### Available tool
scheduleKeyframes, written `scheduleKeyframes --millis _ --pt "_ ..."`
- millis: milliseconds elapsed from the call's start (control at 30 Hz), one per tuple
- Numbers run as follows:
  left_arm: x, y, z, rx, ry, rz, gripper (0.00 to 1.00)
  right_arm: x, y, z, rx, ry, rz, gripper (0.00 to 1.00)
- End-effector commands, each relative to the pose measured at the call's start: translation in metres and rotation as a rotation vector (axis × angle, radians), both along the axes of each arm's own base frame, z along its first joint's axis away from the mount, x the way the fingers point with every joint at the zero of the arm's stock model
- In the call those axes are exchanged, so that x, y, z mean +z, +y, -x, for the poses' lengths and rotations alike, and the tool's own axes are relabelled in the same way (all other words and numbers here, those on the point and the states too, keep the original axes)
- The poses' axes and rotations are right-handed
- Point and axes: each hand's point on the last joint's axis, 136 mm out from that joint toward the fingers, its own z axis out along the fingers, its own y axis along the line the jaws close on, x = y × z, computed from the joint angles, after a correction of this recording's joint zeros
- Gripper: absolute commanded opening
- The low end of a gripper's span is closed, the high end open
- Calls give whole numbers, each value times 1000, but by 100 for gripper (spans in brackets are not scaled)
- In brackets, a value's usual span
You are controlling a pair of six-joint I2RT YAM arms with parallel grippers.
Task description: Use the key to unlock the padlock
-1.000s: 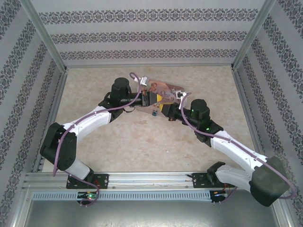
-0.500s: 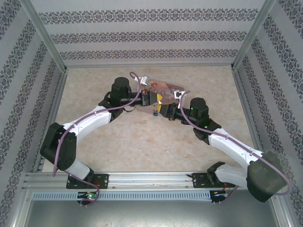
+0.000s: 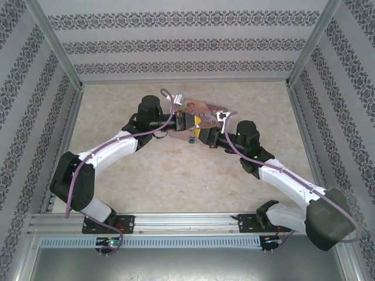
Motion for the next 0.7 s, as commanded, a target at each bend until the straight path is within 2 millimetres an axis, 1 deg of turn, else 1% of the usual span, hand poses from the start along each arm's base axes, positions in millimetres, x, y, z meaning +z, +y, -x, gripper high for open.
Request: scheduleKeyframes --millis 0,100,267,533,667 --pt "15 -5 1 -14 -59 16 0 15 -3 1 2 -41 -35 28" --pt "13 -5 0 -12 -57 14 0 15 -5 1 3 -37 -39 29" --pt "15 -5 -1 -6 -60 13 0 12 -4 0 9 -31 -36 20" --pt "16 -3 -4 14 -71 6 0 10 -7 1 -2 -27 -34 2" --pt "18 0 -5 34 -84 5 0 8 -10 2 -9 -26 -27 0"
